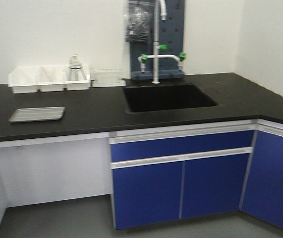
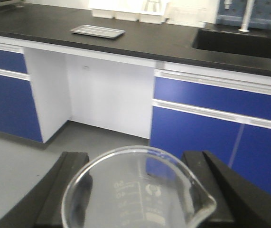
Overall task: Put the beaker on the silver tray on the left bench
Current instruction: 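Drive to the bench with the silver tray, keeping the beaker held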
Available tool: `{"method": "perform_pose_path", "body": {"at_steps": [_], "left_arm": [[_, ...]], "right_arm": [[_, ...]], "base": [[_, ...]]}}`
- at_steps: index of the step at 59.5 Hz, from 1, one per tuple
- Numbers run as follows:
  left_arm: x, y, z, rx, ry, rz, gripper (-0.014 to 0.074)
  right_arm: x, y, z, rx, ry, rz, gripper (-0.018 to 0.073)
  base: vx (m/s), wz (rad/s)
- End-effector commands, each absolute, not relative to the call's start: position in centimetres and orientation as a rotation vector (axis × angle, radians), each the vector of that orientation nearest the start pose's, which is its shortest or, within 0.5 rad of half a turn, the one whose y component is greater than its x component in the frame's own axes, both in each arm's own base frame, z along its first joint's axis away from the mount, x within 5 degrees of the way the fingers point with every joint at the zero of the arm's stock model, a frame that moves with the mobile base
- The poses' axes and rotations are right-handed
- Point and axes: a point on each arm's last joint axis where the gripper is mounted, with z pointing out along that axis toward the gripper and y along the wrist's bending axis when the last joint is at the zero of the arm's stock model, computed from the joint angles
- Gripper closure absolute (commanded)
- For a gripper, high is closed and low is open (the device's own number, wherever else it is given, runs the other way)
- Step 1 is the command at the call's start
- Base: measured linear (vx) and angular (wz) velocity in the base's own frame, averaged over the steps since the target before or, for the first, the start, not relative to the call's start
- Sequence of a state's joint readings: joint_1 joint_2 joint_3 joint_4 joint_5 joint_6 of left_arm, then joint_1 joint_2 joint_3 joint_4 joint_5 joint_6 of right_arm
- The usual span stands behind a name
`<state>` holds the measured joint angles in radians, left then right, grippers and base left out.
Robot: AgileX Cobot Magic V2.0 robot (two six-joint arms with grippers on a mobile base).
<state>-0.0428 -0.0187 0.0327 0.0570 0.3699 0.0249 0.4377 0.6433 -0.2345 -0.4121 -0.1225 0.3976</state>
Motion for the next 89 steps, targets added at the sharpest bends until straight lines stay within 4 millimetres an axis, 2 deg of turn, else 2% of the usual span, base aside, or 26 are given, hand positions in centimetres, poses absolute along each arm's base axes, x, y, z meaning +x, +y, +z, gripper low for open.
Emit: {"method": "perform_pose_path", "body": {"at_steps": [1, 65, 89], "left_arm": [[5.42, -0.13, 17.02, 0.102, 1.802, 0.032, 0.0595], [5.42, -0.13, 17.02, 0.102, 1.802, 0.032, 0.0595], [5.42, -0.13, 17.02, 0.102, 1.802, 0.032, 0.0595]], "right_arm": [[11.85, 6.30, 26.23, -0.431, 1.640, 0.388, 0.0571], [11.85, 6.29, 26.21, -0.431, 1.643, 0.386, 0.0571], [11.85, 6.29, 26.20, -0.431, 1.644, 0.386, 0.0571]], "base": [[0.07, 0.51], [0.17, 0.60], [0.32, 0.11]]}}
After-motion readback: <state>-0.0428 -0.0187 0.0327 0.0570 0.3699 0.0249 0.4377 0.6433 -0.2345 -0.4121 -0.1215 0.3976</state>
